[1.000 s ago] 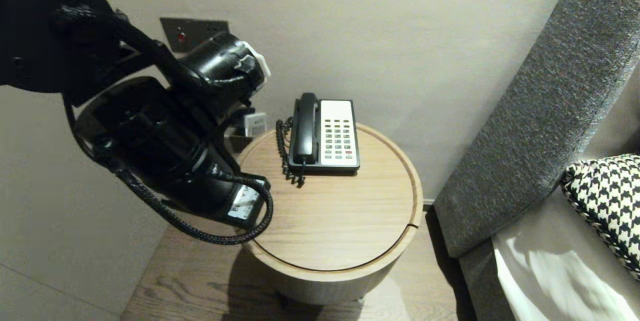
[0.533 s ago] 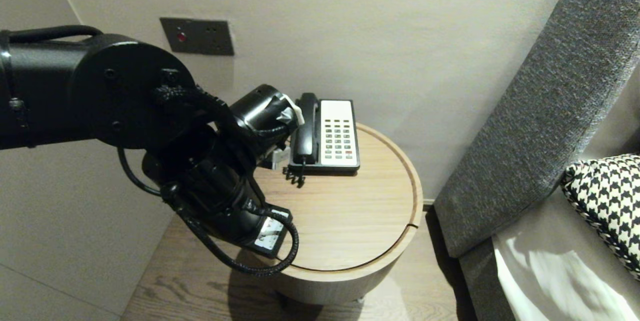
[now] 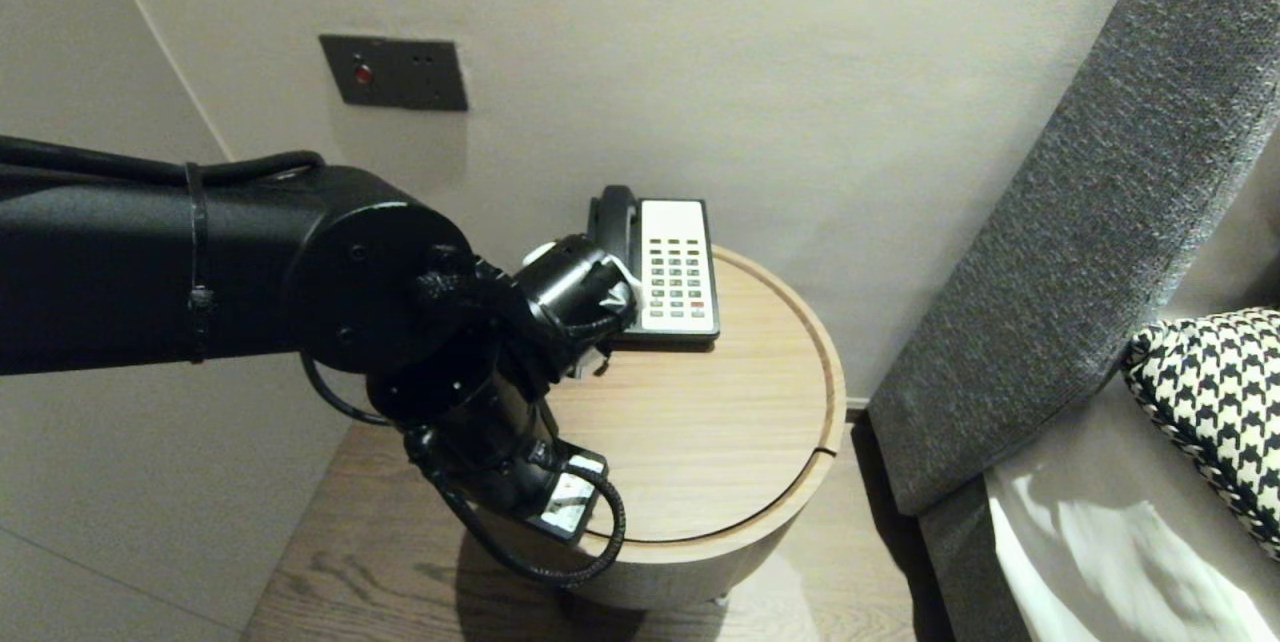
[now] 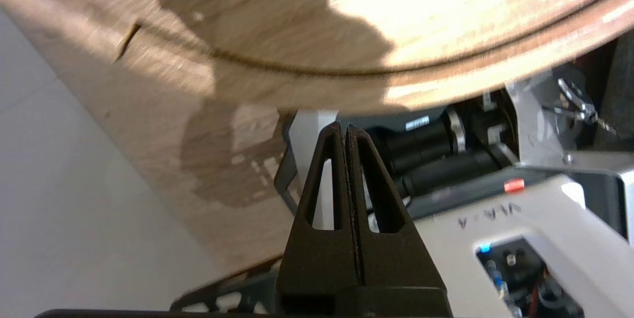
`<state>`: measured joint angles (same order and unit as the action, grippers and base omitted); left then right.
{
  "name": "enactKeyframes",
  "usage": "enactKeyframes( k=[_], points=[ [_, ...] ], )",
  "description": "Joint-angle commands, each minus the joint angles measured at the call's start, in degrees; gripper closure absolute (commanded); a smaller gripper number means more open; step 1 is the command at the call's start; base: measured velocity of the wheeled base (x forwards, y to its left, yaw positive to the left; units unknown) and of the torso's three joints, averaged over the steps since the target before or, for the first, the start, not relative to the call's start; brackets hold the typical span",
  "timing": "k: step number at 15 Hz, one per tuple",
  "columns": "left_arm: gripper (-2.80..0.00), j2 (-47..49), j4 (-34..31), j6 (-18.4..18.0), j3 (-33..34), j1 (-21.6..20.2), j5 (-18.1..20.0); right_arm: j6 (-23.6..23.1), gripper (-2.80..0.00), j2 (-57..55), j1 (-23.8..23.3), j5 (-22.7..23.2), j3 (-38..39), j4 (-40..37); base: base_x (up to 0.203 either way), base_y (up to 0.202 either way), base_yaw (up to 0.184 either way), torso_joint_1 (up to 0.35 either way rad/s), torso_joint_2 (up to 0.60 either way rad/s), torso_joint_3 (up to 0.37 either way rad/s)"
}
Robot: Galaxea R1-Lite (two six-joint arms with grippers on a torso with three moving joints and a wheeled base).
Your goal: Open the nightstand drawer
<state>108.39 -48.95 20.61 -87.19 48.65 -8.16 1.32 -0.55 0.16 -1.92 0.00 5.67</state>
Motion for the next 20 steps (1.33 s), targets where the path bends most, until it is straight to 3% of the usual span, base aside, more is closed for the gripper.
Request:
enactKeyframes(
  k=[1, 7, 20],
  points=[
    [0.00, 0.41, 2.12, 0.13, 2.55, 0.13, -0.02, 0.00, 0.00, -0.07, 0.02, -0.02, 2.29, 0.06, 0.000, 0.000, 0.000, 0.000, 0.00, 0.000],
    [0.00, 1.43, 5.13, 0.00, 3.56, 0.13, -1.42, 0.00, 0.00, -0.07, 0.02, -0.02, 2.29, 0.04, 0.000, 0.000, 0.000, 0.000, 0.00, 0.000],
    [0.00, 3.84, 6.41, -0.22, 2.97, 0.48, -0.72, 0.00, 0.00, -0.07, 0.02, -0.02, 2.29, 0.04, 0.000, 0.000, 0.000, 0.000, 0.00, 0.000]
  ],
)
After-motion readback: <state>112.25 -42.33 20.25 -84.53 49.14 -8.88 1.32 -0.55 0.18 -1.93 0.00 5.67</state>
